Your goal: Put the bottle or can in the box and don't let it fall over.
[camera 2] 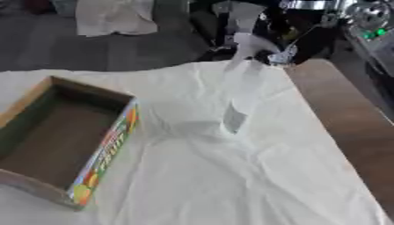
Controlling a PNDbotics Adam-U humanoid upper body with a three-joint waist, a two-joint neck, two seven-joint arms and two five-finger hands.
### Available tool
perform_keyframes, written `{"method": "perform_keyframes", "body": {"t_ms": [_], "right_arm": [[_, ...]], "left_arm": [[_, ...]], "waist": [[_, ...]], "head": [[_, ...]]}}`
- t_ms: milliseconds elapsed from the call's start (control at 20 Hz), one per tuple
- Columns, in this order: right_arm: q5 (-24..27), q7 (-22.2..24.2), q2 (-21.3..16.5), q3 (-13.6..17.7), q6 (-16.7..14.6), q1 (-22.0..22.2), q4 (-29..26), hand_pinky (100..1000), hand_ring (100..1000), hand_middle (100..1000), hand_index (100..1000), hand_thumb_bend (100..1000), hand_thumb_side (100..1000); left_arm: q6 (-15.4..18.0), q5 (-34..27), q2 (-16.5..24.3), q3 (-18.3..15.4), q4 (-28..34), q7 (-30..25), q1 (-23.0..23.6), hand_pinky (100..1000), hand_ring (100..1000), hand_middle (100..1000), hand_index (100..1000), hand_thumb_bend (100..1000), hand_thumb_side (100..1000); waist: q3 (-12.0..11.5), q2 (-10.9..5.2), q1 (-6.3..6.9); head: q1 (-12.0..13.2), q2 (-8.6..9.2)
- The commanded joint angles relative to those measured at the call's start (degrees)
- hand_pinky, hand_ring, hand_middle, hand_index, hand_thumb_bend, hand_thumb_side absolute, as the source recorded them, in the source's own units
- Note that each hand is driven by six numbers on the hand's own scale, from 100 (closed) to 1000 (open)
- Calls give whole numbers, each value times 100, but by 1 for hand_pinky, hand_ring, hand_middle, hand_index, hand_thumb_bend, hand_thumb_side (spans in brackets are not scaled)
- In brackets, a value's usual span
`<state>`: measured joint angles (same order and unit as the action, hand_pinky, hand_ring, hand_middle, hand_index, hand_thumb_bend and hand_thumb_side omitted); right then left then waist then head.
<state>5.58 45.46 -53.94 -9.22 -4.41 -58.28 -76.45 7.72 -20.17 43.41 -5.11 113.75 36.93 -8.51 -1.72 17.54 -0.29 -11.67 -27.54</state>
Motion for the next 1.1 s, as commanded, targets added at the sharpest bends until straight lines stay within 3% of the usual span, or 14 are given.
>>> {"method": "perform_keyframes", "body": {"t_ms": [50, 1100], "right_arm": [[20, 24, -83, 104, 56, -212, 5, 513, 308, 373, 459, 100, 100], [-55, 168, 347, -14, 285, -1010, 53, 498, 300, 362, 451, 100, 100]], "left_arm": [[-5, -17, 159, -33, 85, -8, -50, 709, 827, 827, 798, 390, 813], [-44, -24, 210, -21, 85, -25, -46, 707, 824, 826, 797, 390, 810]], "waist": [[15, -178, -14], [73, -301, -128]], "head": [[14, -1], [52, -148]]}}
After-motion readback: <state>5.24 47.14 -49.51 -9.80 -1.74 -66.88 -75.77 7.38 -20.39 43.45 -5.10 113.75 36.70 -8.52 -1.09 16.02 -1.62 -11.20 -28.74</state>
